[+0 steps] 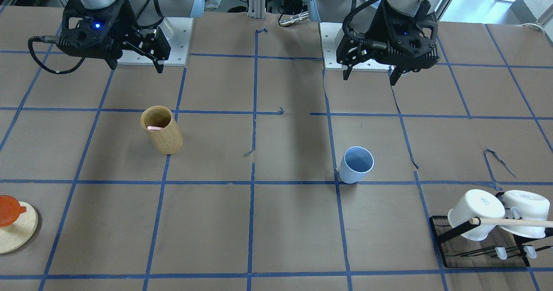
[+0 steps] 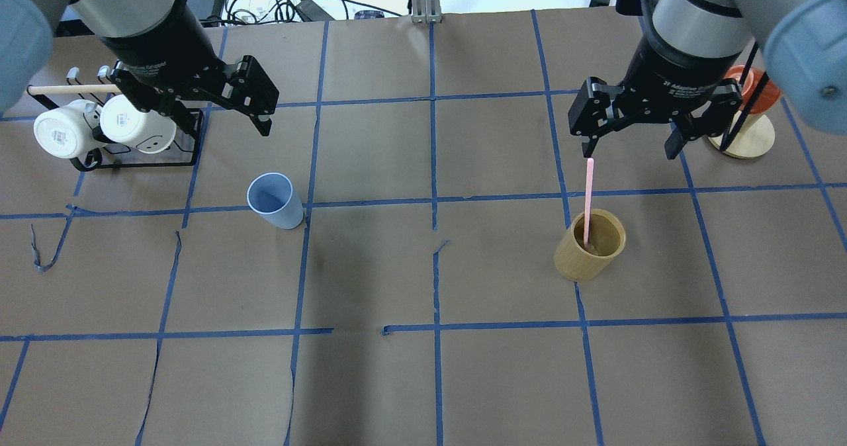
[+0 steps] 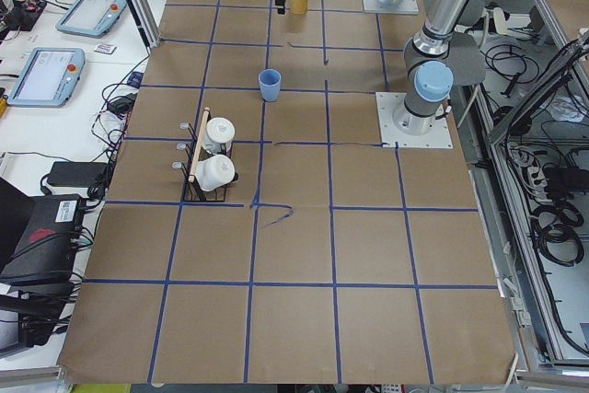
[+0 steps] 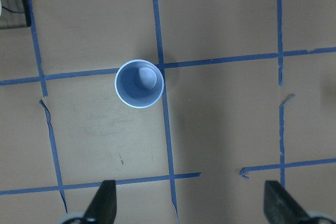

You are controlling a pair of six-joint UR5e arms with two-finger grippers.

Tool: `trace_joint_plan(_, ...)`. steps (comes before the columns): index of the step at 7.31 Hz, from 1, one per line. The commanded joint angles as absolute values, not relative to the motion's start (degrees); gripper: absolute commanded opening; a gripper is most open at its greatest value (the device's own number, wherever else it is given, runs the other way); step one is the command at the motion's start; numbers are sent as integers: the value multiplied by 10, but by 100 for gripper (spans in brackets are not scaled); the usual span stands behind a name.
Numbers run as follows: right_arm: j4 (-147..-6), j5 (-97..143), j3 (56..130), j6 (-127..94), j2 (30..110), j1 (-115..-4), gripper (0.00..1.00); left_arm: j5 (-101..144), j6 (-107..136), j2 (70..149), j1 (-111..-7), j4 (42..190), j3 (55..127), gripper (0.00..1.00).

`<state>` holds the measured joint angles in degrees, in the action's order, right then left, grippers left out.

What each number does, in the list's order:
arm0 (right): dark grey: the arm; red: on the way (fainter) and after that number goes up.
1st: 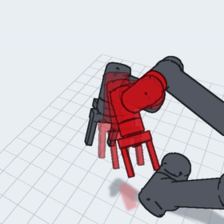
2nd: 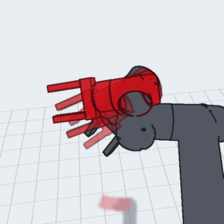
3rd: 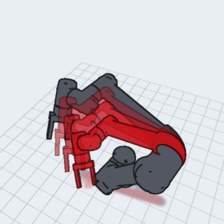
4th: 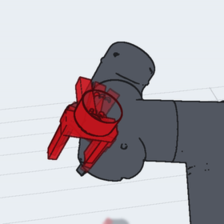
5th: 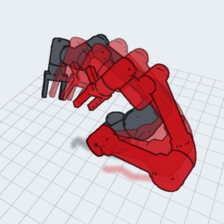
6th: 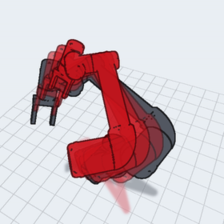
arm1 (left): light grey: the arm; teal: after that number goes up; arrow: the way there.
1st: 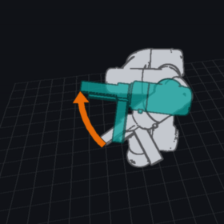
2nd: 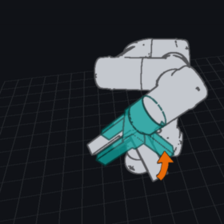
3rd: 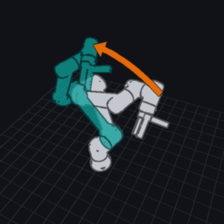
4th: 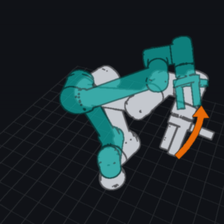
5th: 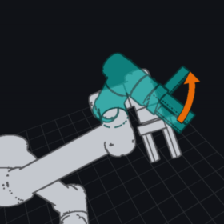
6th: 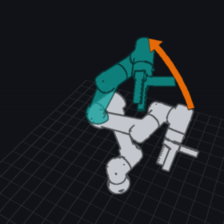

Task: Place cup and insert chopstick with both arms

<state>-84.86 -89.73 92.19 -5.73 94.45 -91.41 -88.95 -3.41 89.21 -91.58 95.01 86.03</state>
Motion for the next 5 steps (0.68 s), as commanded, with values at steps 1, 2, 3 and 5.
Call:
trace_joint_plan(1, -846, -897, 923, -57, 944, -914, 100, -889, -34, 891, -916, 951, 860, 100)
trace_joint_plan(2, -847, -897, 923, -56, 944, -914, 100, -889, -34, 890, -915, 951, 860, 100)
trace_joint_plan(3, -847, -897, 923, -54, 945, -914, 100, -889, -34, 889, -915, 951, 860, 100)
trace_joint_plan(5, -849, -896, 923, -52, 944, -914, 100, -889, -33, 889, -916, 951, 860, 100)
